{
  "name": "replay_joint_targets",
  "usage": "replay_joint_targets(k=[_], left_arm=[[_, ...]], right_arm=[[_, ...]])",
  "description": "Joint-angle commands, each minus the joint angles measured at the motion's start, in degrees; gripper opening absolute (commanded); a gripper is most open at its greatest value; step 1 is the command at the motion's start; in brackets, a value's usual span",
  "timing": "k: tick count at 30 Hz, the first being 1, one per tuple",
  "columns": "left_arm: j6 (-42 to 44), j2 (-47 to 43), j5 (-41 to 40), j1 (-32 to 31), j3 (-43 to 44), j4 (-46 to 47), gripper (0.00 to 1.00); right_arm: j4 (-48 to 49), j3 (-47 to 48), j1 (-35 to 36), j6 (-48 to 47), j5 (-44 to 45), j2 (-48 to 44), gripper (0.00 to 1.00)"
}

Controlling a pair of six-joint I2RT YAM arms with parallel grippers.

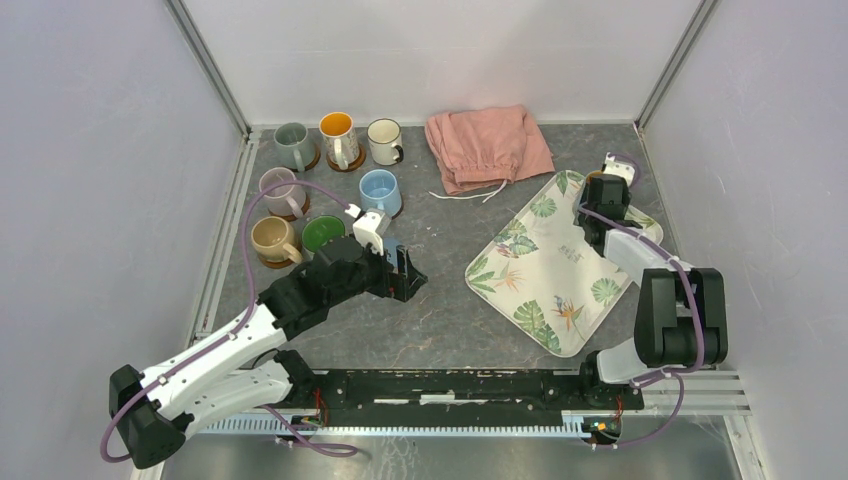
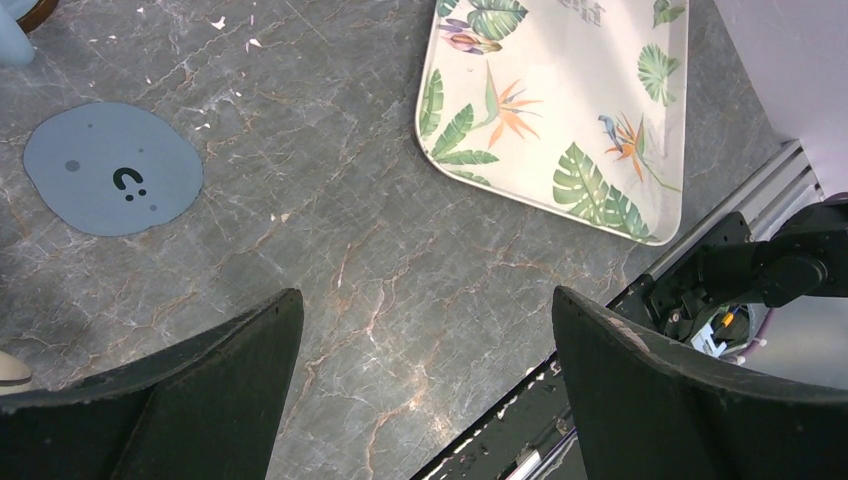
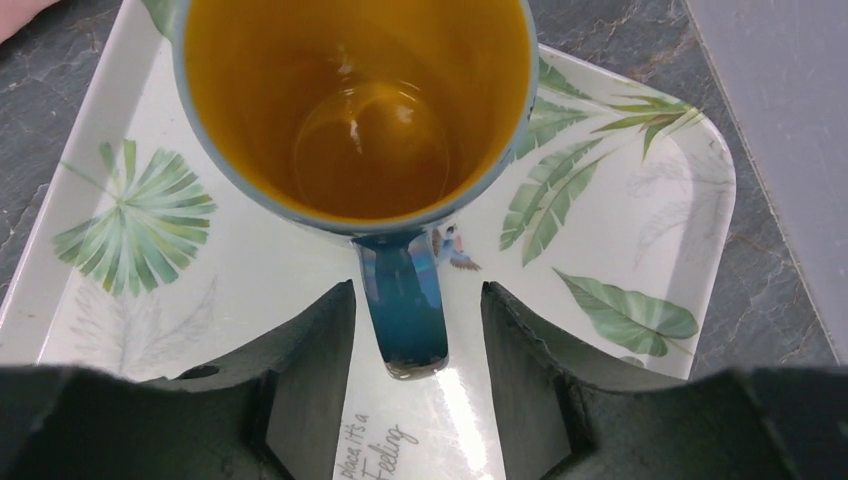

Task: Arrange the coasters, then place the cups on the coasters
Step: Pick up the cup from the tray.

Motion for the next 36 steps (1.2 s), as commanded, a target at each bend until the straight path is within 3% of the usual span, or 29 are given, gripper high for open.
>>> replay_joint_targets(k=[1,17,28,30,34,36], left_arm=[[1.88,0.1,0.36,-0.09,-0.42,2.13,1.0],[1.97,-0.15,0.53,-0.09,-0.5,2.22,1.0],[1.97,-0.18,0.36,-0.09,-0.68,2.22,1.0],[1.98,-0.18,0.36,-0.09,-0.62,2.22,1.0],[1.97,-0.19,0.37,-0.09,-0.67,2.31,1.0],[1.97,-0.23,0.2,-0.09,-0.67,2.31,1.0]], right_arm=[[2.86,2.71,0.06,-1.97,1.7,0.96,0.54],[4.6,4.14,2.03,-2.58,-0.18,3.0,0.36],[4.51,5.73,1.95,-2.42,-0.42,4.93,0.34],[4.38,6.03,1.95,-2.56,-0.55,4.95,0.3],[3.6,6.4,2.01,-2.71,-1.1,4.07,0.07],[3.29,6.27,2.06,-2.55,-1.48,2.83,0.0]])
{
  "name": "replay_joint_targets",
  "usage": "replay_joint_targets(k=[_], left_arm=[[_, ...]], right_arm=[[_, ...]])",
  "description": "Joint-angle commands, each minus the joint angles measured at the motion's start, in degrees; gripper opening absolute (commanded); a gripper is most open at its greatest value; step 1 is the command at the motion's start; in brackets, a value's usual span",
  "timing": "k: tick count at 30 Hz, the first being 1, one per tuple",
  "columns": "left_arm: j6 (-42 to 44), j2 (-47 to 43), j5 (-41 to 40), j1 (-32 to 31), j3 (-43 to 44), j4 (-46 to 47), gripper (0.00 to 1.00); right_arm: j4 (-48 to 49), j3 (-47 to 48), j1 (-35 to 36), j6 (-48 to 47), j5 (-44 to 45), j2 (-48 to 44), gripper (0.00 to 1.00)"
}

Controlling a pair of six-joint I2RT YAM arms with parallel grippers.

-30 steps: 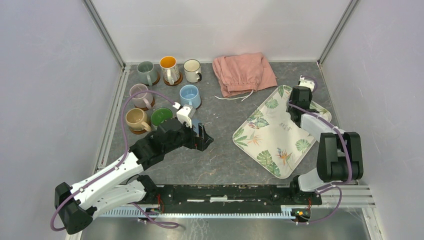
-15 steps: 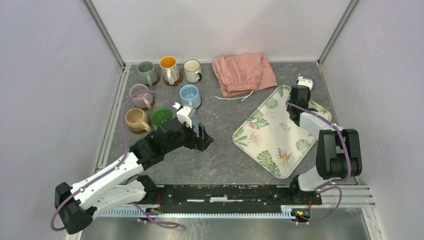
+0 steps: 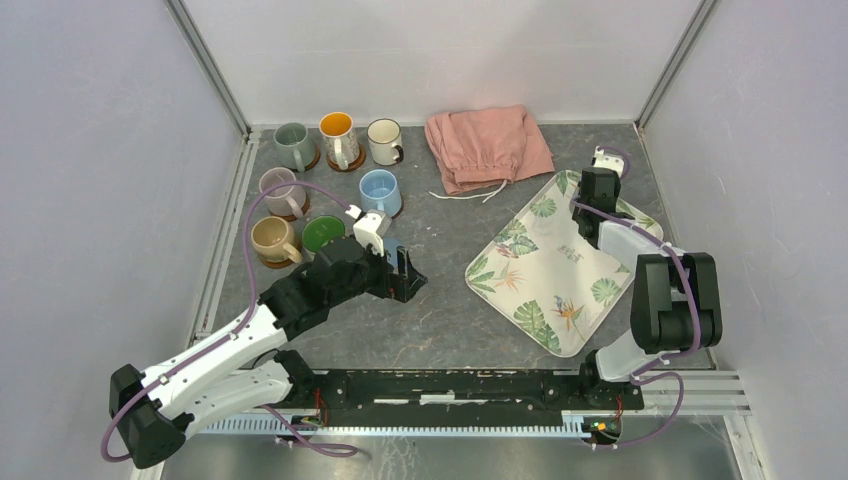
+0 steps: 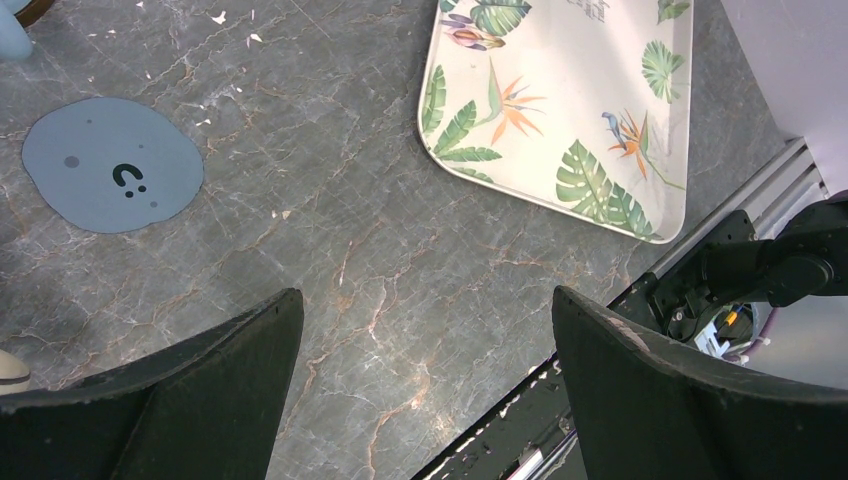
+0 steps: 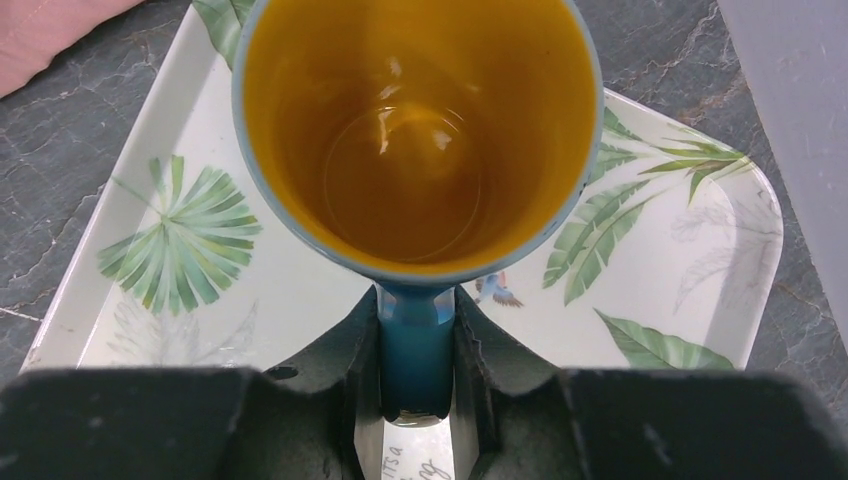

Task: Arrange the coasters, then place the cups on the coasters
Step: Pick up the cup from the tray.

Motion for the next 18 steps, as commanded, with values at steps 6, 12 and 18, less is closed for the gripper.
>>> replay_joint_targets(k=[6,12,18], left_arm=[[1.62,-0.63,-1.22,-0.09,-0.1,1.87,1.0],[1.32,-1.45,-3.03,-0.09,-0.1,1.62,1.0],[0.92,-2.03,-5.6,-0.09,0.06,0.9,1.0]], right_arm=[[0.77,1.82,1.48,-0.94,-1.3,-7.24,0.0],[0.62,0.28,3.05,-0.6,-1.54,-11.58,0.0],[0.73,-1.06,4.92,-0.24,-2.21,-15.04,0.0]])
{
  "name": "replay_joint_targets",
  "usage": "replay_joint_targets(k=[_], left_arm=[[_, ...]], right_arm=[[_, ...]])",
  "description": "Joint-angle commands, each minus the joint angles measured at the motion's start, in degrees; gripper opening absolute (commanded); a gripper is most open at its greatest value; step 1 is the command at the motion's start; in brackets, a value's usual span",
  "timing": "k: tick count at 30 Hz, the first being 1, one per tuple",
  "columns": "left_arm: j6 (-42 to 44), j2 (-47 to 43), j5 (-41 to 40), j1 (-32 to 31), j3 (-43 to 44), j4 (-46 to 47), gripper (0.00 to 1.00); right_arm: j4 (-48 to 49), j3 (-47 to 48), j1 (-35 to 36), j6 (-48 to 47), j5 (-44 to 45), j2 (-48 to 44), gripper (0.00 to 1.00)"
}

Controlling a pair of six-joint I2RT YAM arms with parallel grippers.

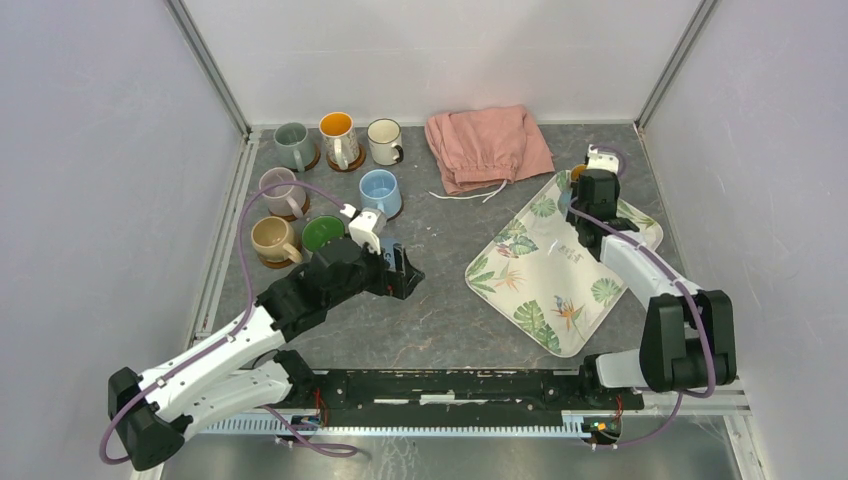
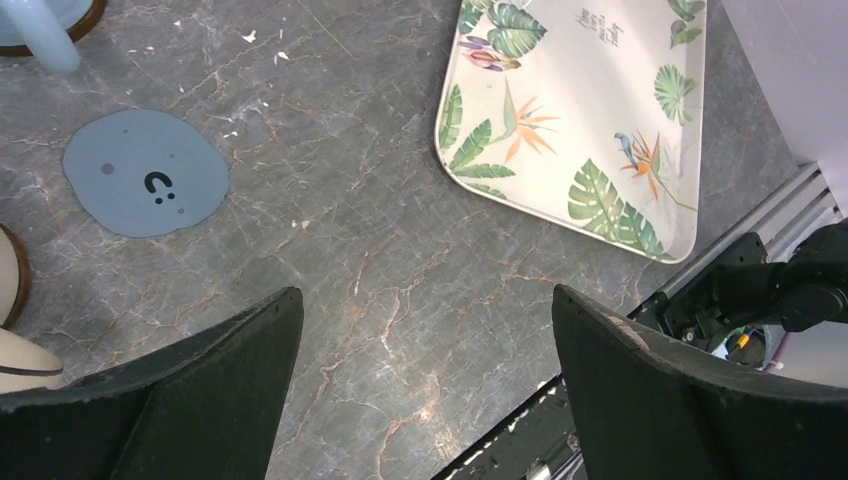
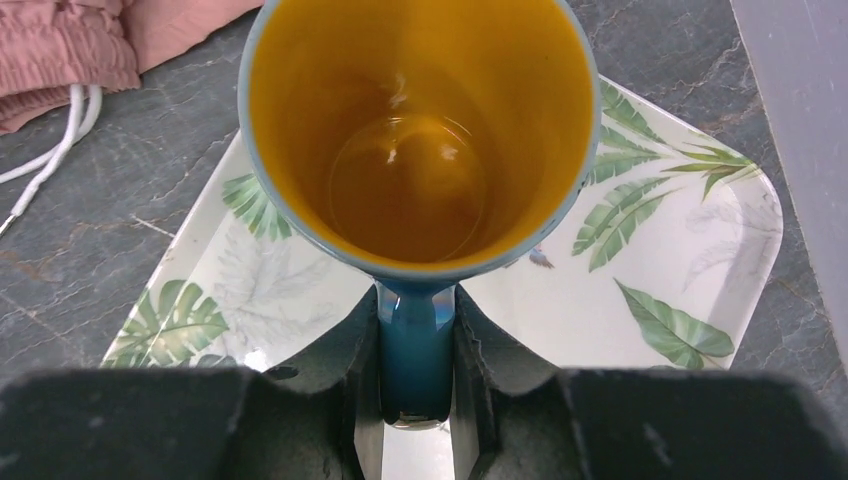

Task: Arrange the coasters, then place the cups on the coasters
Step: Pick up the cup from the tray.

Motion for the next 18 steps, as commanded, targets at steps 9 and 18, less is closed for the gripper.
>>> replay_joint_targets(k=[9,18], left_arm=[[1.1,-2.56,-7.88,-0.08,0.91,-0.55,1.0],[2.12,-8.46,-20.93,-0.09,2.63,-3.56,1.0]], right_arm=[[6.36,-0.08,7.94,0.07,-0.62,-9.05,0.0],[6.01,1.93,20.66,-0.36,0.62,-8.86,0.0]])
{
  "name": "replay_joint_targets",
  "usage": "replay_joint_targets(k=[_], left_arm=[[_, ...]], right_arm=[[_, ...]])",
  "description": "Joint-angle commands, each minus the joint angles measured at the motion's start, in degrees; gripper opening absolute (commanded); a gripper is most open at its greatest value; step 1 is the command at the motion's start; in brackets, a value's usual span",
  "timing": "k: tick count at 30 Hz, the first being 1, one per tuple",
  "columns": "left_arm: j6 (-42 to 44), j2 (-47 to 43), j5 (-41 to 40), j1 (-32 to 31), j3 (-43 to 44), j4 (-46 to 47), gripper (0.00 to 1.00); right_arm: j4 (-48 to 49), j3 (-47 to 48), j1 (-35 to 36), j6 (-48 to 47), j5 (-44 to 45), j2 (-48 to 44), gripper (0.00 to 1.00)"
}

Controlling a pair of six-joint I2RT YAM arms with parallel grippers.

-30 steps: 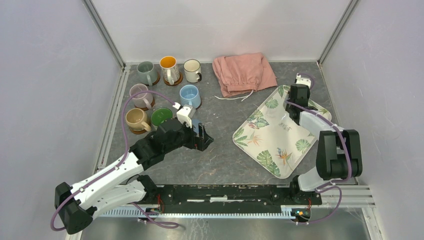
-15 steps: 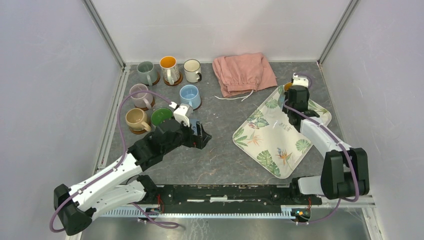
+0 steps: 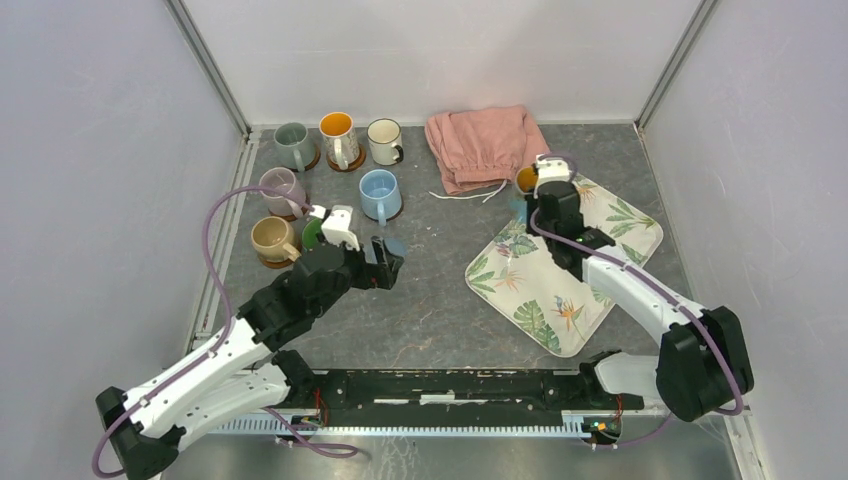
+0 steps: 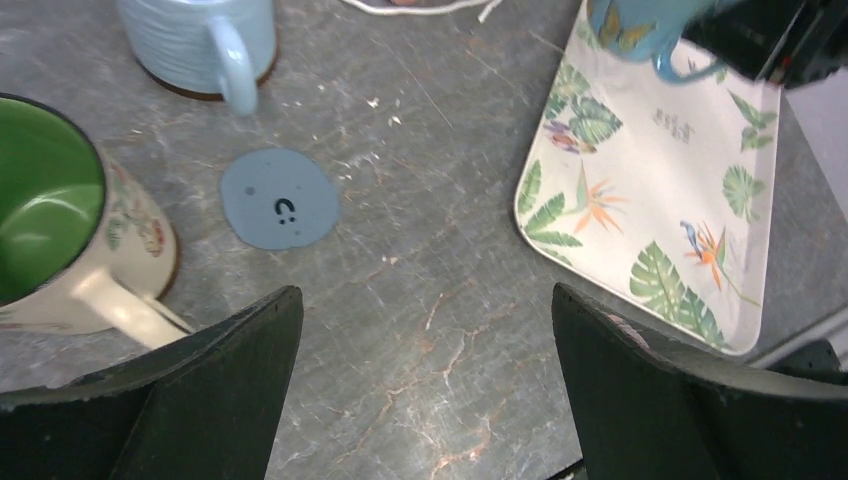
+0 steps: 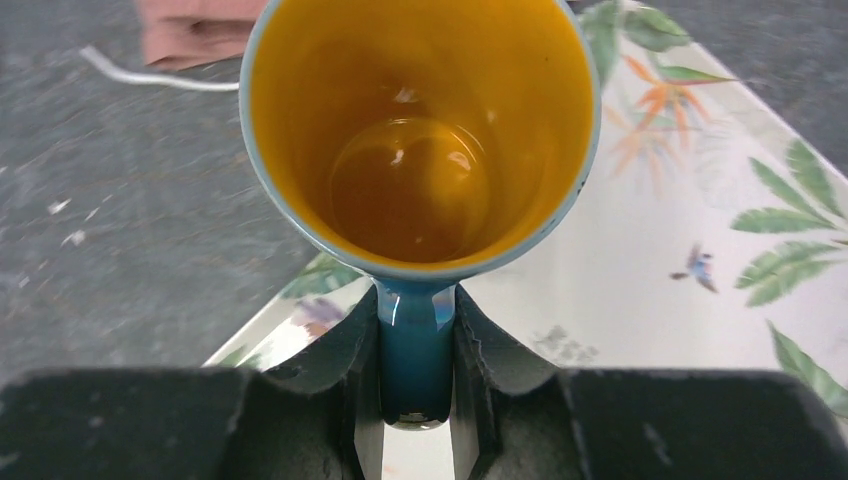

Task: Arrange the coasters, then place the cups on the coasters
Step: Pick up the cup from the tray, then place the cup on the coaster.

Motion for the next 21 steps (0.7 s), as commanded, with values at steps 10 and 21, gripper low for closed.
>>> replay_joint_targets(k=[10,21], left_arm=[[7.03,-8.48,-21.68,-0.09,5.43,-4.01,1.0],[7.97,-12.33,-26.19,-0.09,4.33,-4.53,1.0]], right_arm=[[7.43,9.81,18.46,-2.16,3.3,3.65,0.0],[9.14,17.42,30.71,-3.52,3.68,13.46,0.0]])
